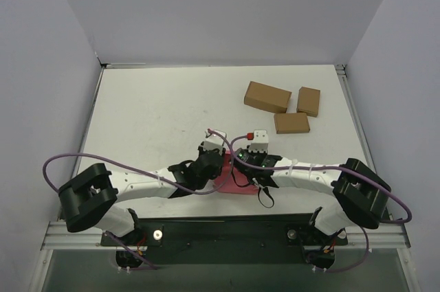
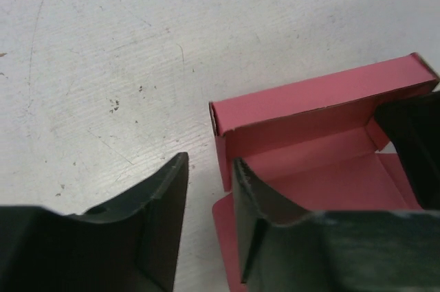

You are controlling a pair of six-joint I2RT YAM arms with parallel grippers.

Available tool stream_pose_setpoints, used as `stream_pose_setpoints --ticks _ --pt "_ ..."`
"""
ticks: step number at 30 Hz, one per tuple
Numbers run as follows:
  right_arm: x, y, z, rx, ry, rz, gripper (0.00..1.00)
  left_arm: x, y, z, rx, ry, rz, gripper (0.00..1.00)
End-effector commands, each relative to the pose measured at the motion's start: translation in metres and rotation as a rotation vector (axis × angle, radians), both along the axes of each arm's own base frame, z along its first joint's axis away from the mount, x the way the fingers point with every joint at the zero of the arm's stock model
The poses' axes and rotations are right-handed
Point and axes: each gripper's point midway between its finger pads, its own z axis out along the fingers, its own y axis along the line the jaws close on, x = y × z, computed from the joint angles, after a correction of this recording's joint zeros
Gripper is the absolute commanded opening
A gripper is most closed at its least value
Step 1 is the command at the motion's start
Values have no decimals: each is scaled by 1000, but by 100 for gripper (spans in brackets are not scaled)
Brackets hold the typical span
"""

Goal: Fold the paper box

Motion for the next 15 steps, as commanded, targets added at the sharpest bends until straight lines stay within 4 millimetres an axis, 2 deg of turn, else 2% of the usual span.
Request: stream_pose_setpoints --ticks 1,4,8,9,13,15 --pt "-2 -11 3 -88 42 13 0 -3 -13 43 -112 -78 -85 48" --pt "-1 -7 5 -80 49 19 0 -9 -17 55 -166 -95 -129 53" --pt "-1 -4 7 -61 78 40 0 -14 -11 59 -201 -93 -154 56" --pt "-2 1 10 -34 100 64 0 -16 -6 52 -195 -80 -156 56" --pt "-5 4 11 25 222 123 0 -18 18 59 -278 -68 -124 58" --pt "-9 4 10 33 276 144 0 -18 31 62 -308 -58 -108 64"
